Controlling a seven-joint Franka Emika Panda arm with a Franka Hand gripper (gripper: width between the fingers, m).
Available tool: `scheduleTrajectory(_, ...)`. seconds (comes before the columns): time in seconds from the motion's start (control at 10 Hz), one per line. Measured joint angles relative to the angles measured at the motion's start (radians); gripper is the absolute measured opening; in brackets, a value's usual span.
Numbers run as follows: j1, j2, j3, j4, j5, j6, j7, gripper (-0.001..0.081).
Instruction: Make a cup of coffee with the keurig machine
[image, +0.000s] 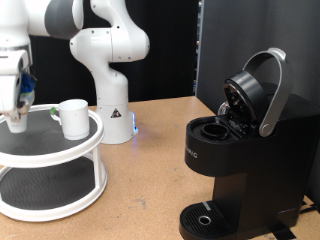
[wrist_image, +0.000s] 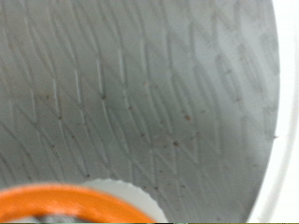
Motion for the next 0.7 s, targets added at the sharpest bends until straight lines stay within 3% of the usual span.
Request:
scheduleTrajectory(0.1, 0.002, -0.024, 0.013, 0.021, 0.001, -0.039, -0.011, 0.0425)
scheduleTrajectory(0.2, 0.002, -0.046, 0.025, 0.04, -0.005, -0.051, -0.022, 0.0355)
scheduleTrajectory(0.3, 0.002, -0.061, 0.03, 0.044, -0.01, -0.056, -0.029, 0.01)
scheduleTrajectory(0.5, 0.006, -0.061, 0.03, 0.045, 0.028, -0.073, -0.026, 0.01)
scheduleTrajectory(0.7, 0.049, -0.081, 0.032, 0.089, 0.179, -0.17, -0.025, 0.01)
